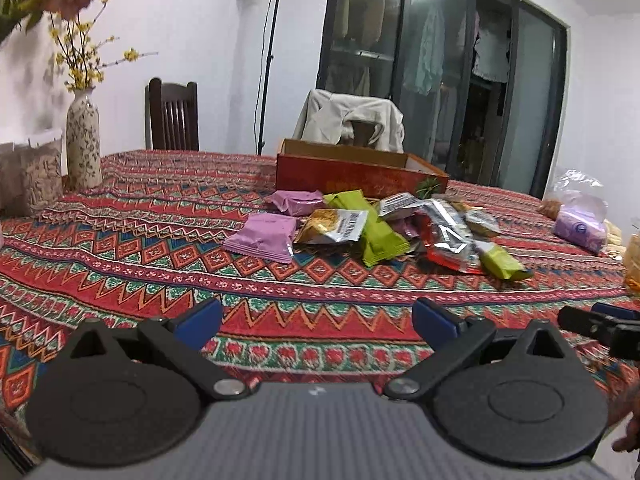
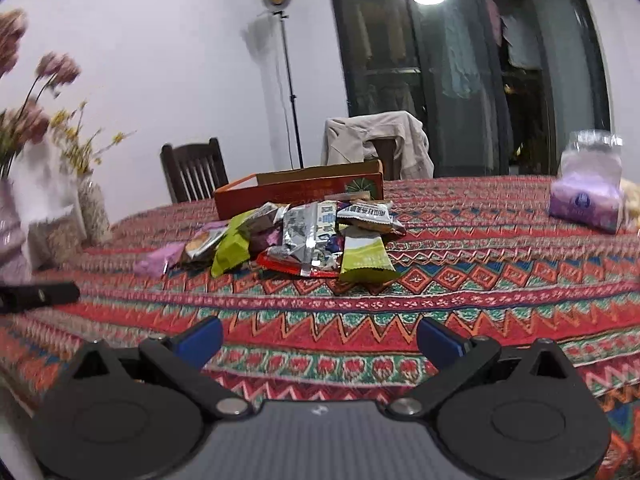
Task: Organize snacks
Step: 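Grasp a pink packet with the left gripper while the right gripper grasps a pumpkin-seed oat bar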
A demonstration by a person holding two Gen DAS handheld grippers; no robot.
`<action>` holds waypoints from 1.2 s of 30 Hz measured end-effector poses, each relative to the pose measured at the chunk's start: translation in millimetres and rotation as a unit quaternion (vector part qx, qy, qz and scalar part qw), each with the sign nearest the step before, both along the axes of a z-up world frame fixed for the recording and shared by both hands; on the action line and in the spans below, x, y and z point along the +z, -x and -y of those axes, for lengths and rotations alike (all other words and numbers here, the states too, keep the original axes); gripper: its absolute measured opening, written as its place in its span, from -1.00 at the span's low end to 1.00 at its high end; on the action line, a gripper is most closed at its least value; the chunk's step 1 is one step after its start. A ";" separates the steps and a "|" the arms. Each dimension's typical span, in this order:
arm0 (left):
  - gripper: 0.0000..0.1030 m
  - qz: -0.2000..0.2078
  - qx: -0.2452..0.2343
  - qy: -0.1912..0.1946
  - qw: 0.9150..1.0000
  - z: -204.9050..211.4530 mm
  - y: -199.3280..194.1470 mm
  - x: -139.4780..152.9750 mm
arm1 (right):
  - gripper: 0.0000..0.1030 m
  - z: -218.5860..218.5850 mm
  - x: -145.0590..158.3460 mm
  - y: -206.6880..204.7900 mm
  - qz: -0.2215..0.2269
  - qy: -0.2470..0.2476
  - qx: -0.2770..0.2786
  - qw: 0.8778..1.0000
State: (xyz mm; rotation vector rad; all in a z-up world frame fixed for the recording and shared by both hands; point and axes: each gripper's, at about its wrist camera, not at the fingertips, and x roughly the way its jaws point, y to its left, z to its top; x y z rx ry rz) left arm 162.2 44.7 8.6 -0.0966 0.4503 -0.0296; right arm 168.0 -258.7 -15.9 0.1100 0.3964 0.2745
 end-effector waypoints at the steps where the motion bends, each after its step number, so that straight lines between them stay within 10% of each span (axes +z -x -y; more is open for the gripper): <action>1: 1.00 -0.003 0.002 0.000 1.000 -2.1 -6.9 -1.0 | 1.00 1.1 -1.1 -6.3 -0.002 -0.012 0.000 1.000; 17: 0.64 -0.060 0.024 -0.005 0.998 -47.3 -187.3 -6.0 | 0.97 17.5 31.9 -172.5 -0.042 -0.035 -0.031 0.998; 27: 0.38 -0.095 0.010 0.008 0.995 -50.8 -214.7 -27.4 | 0.44 -11.7 24.6 -267.4 -0.063 0.050 -0.037 0.996; 30: 0.20 -0.092 0.010 0.009 0.996 -49.5 -213.9 -26.3 | -0.05 -11.9 13.5 -279.9 -0.083 0.047 -0.035 0.995; 36: 0.19 -0.090 0.028 -0.005 0.996 -47.5 -201.8 -22.6 | -0.16 -1.3 12.0 -265.8 -0.077 0.030 -0.045 0.996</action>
